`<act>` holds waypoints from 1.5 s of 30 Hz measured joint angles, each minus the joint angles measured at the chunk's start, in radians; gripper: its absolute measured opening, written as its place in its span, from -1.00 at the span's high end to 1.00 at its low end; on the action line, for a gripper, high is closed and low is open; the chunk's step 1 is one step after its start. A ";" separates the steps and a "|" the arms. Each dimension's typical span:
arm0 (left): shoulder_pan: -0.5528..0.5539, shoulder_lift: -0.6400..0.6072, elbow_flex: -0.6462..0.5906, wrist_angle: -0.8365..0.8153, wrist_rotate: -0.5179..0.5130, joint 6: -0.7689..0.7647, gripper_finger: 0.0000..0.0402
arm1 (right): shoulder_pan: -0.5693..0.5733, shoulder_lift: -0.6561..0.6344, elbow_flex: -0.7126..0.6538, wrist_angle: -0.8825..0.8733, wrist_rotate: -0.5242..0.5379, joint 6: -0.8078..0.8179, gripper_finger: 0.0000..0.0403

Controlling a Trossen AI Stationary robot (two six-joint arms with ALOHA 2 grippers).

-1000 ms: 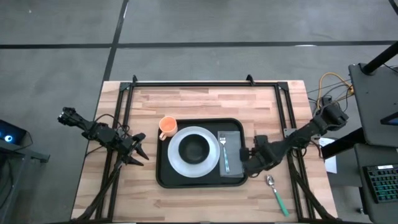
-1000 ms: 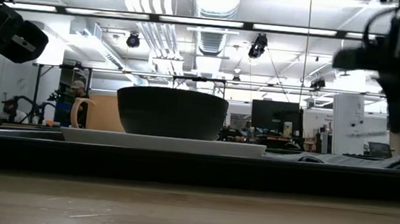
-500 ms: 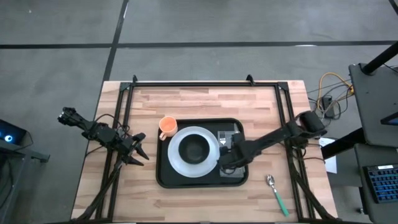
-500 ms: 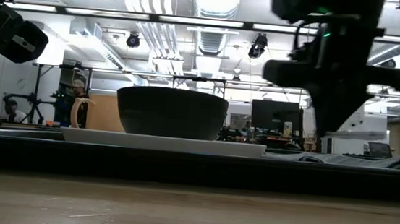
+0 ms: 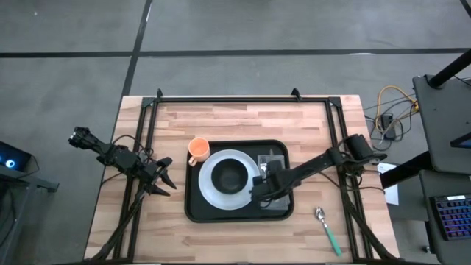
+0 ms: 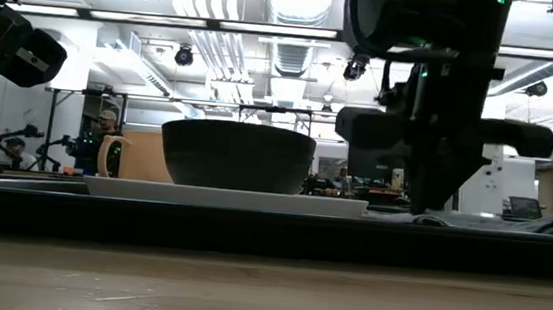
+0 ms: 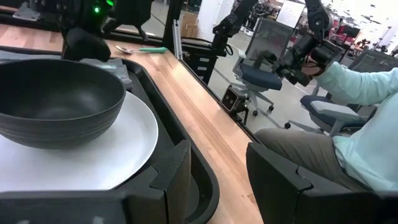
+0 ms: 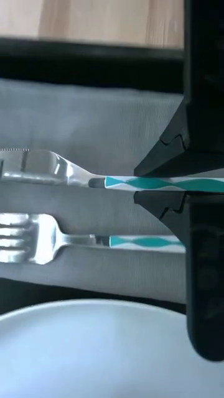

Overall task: Set up tray
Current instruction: Put the blue knife on the right of the fork on top of the gray table napkin, then put the light blue spoon on the right of the knife on top of the gray table napkin

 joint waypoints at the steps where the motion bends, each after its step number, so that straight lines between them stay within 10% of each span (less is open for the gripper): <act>1: 0.000 0.000 0.000 0.000 0.000 0.000 0.32 | 0.000 0.006 0.000 0.011 -0.001 0.000 0.94; 27: 0.000 0.000 0.000 0.002 0.002 0.007 0.32 | 0.015 -0.058 -0.005 0.055 0.005 -0.156 0.55; 45: 0.000 0.000 0.000 -0.002 0.002 0.000 0.32 | 0.382 -0.098 -0.022 -0.175 -0.260 0.095 0.16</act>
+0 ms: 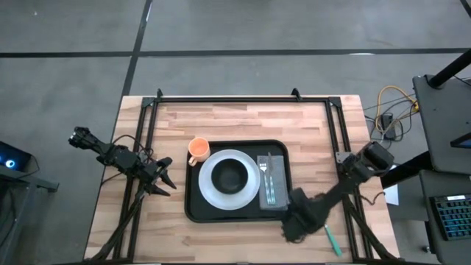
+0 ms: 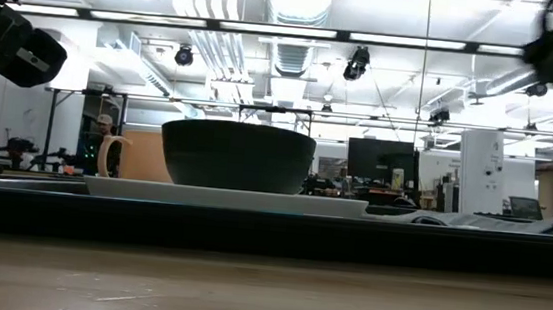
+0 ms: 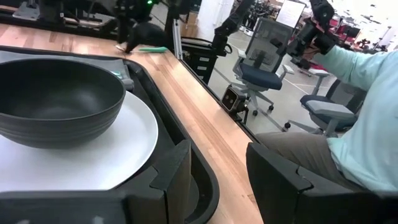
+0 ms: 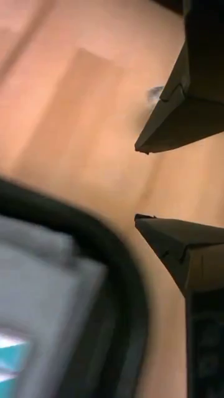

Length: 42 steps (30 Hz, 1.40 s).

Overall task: Set up tray
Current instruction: Put the light blue spoon on the right of the knife on top of the gray table napkin

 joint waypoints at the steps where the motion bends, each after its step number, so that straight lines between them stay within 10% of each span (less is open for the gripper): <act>1: 0.000 0.000 0.000 0.000 0.000 0.000 0.32 | 0.029 -0.010 0.000 0.000 -0.015 0.023 0.14; 12: 0.000 0.000 0.000 -0.001 -0.001 0.000 0.32 | 0.348 -0.096 0.000 0.010 -0.046 0.382 0.05; 32: 0.000 0.000 0.000 0.004 -0.002 -0.033 0.32 | 0.405 -0.099 -0.288 0.355 -0.101 0.405 0.17; 42: 0.000 0.000 0.000 0.006 -0.002 -0.045 0.32 | 0.402 -0.095 -0.272 0.357 -0.100 0.376 0.71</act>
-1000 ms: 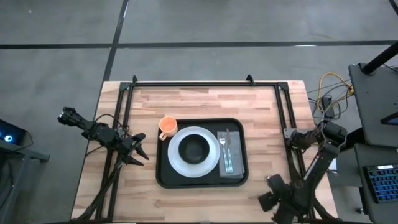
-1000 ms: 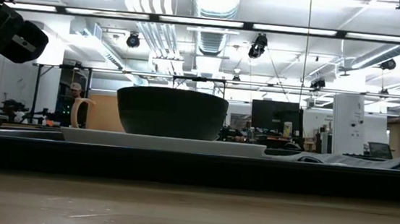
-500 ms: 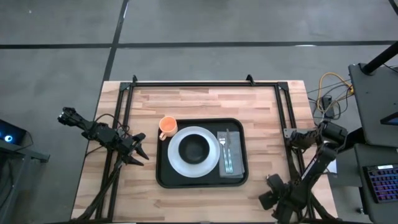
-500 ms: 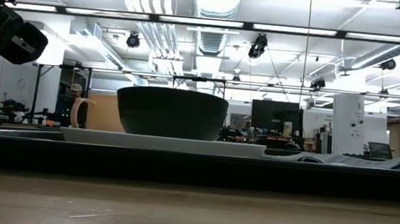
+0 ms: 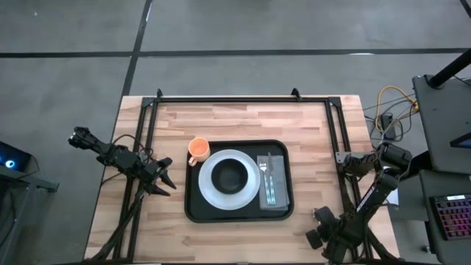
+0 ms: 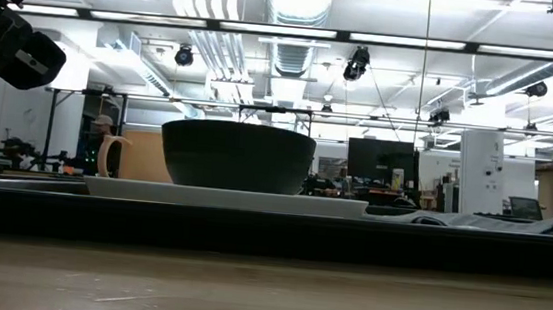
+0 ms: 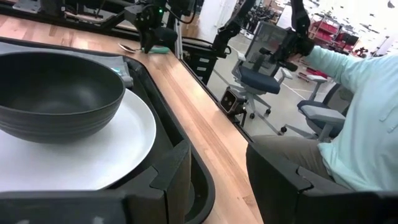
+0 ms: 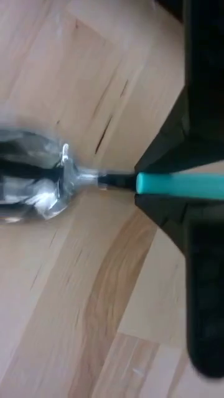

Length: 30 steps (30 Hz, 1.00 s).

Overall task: Set up tray
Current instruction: Put the light blue spoon on the right of the knife on top of the gray table napkin

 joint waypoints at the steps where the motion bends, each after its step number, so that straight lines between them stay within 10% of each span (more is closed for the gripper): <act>1: 0.000 0.000 0.000 0.000 0.000 0.000 0.32 | -0.006 0.000 0.001 -0.001 -0.001 -0.003 0.80; 17: 0.000 0.000 0.000 0.002 0.000 0.000 0.32 | -0.296 -0.057 0.297 -0.592 0.179 -0.074 0.88; 30: 0.000 0.000 0.000 0.003 -0.001 0.000 0.32 | -0.749 -0.117 0.276 -0.295 0.299 -0.562 0.88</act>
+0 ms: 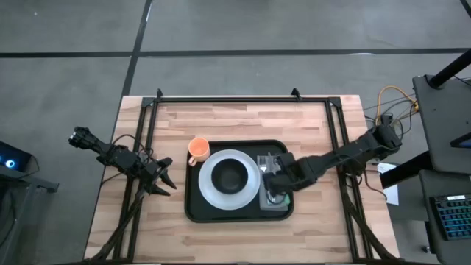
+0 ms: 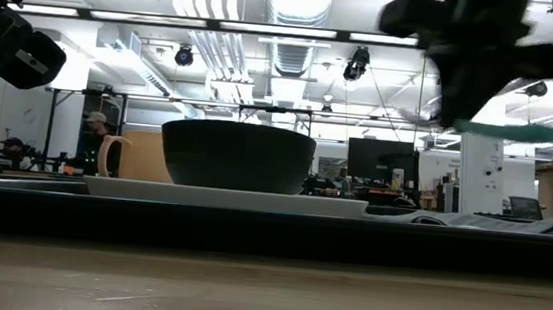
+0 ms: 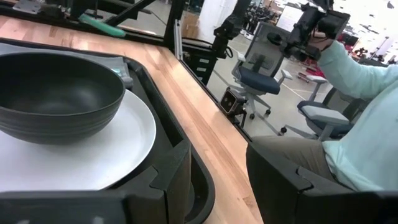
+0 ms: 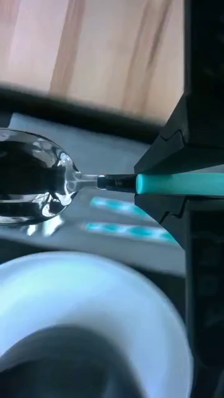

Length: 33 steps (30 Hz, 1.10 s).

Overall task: Set up tray
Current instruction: Put the light blue spoon on the right of the knife on top of the gray table napkin

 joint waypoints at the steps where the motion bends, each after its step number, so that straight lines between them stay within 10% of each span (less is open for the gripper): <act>1: 0.000 0.000 0.000 0.000 0.000 0.000 0.32 | -0.017 0.002 -0.009 0.031 0.000 -0.017 0.88; 33: 0.000 0.000 0.000 -0.003 0.001 0.012 0.32 | -0.131 0.081 -0.243 0.367 -0.113 0.002 0.88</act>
